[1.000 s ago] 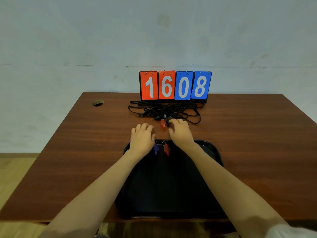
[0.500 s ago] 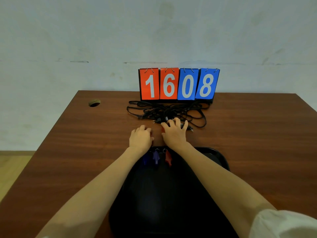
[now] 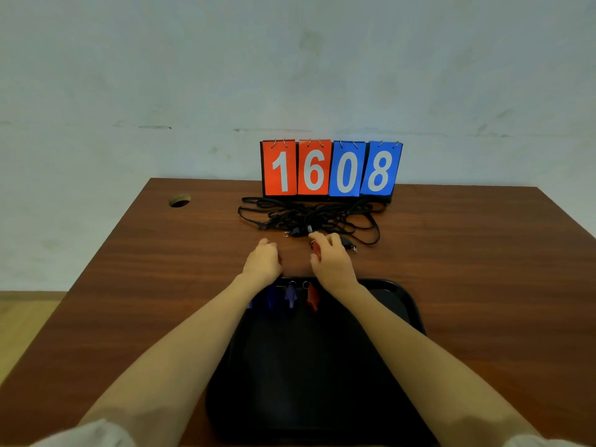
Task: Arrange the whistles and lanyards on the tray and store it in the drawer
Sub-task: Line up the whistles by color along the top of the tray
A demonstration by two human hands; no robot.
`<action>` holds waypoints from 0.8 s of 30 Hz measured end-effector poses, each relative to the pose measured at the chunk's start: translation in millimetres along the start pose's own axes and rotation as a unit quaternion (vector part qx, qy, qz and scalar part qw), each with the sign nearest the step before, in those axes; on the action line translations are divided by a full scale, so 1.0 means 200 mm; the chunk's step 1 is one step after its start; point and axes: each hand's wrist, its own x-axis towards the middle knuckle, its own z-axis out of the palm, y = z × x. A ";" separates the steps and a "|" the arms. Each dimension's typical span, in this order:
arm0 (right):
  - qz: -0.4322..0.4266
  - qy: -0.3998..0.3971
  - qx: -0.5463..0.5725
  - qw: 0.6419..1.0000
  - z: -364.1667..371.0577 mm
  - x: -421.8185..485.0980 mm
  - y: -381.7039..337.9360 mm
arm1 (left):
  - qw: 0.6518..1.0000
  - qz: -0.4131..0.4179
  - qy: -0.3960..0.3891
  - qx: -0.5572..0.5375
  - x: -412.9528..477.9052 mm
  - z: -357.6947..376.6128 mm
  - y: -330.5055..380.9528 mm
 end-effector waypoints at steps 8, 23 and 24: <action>0.109 0.048 0.131 0.984 -0.22 -0.26 0.04 | 0.978 0.069 0.100 -0.172 -0.23 -0.06 0.17; 0.130 0.011 0.023 0.991 -0.04 -0.46 0.02 | 0.968 0.091 0.092 -0.214 -0.62 0.13 0.13; 0.126 0.010 -0.002 0.992 -0.03 -0.46 0.02 | 0.968 0.093 0.095 -0.211 -0.62 0.13 0.13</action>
